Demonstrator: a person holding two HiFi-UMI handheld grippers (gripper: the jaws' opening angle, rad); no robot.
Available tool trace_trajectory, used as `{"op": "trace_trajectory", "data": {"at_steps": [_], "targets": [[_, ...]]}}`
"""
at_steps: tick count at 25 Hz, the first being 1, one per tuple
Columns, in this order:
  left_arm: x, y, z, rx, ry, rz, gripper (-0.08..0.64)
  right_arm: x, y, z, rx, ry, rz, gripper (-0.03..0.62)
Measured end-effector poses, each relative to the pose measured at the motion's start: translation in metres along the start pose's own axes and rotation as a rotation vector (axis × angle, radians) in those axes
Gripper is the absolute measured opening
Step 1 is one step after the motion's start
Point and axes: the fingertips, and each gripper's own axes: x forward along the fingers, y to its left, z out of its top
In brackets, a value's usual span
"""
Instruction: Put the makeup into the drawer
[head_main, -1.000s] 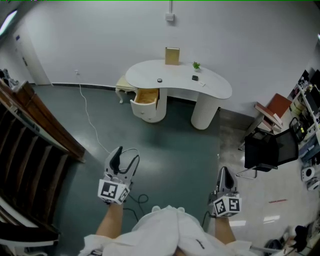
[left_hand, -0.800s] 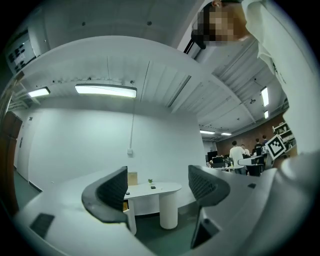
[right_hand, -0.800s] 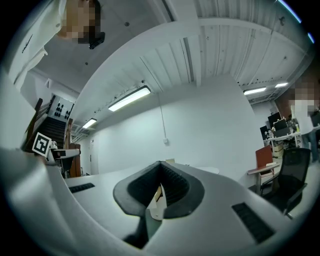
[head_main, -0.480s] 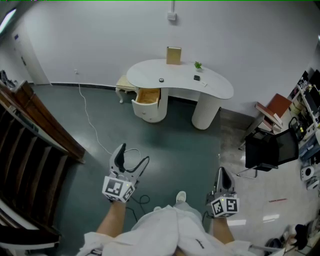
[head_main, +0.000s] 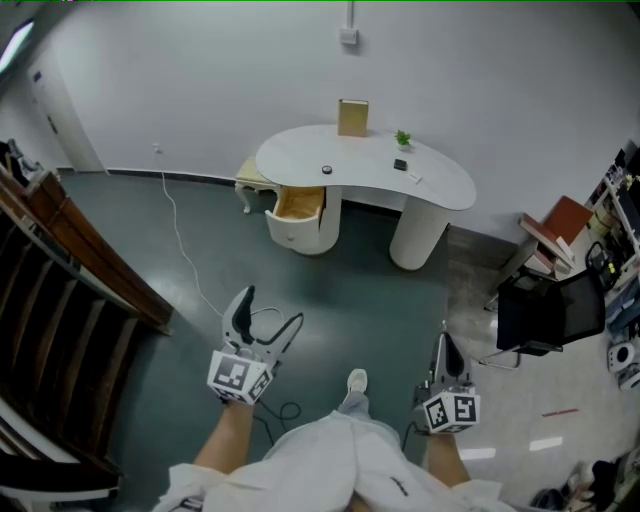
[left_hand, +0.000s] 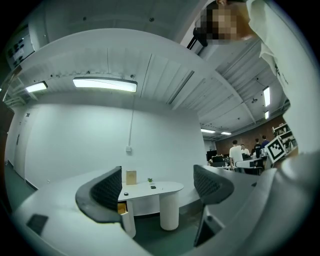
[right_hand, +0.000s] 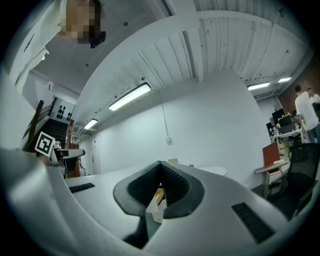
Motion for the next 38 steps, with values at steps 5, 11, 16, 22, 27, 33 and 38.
{"op": "trace_trajectory", "data": {"at_steps": [5, 11, 16, 22, 27, 33, 38], "targets": [[0.057, 0.015, -0.002, 0.010, 0.004, 0.008, 0.425, 0.053, -0.024, 0.003, 0.003, 0.001, 0.020, 0.017], [0.130, 0.023, -0.004, 0.003, 0.013, 0.028, 0.425, 0.118, -0.069, 0.010, 0.002, 0.003, 0.040, 0.017], [0.184, 0.027, -0.004, 0.024, 0.015, 0.053, 0.425, 0.167, -0.106, 0.011, 0.022, 0.002, 0.069, 0.017], [0.237, 0.033, -0.011, 0.024, 0.019, 0.079, 0.424, 0.218, -0.137, 0.010, 0.044, -0.009, 0.102, 0.017], [0.259, 0.040, -0.017, 0.008, 0.026, 0.092, 0.423, 0.246, -0.147, 0.005, 0.040, 0.007, 0.125, 0.017], [0.289, 0.065, -0.033, -0.008, 0.039, 0.090, 0.423, 0.287, -0.146, -0.008, 0.047, 0.027, 0.136, 0.017], [0.333, 0.099, -0.041, -0.019, 0.022, 0.078, 0.423, 0.333, -0.144, -0.016, 0.043, 0.036, 0.131, 0.017]]}}
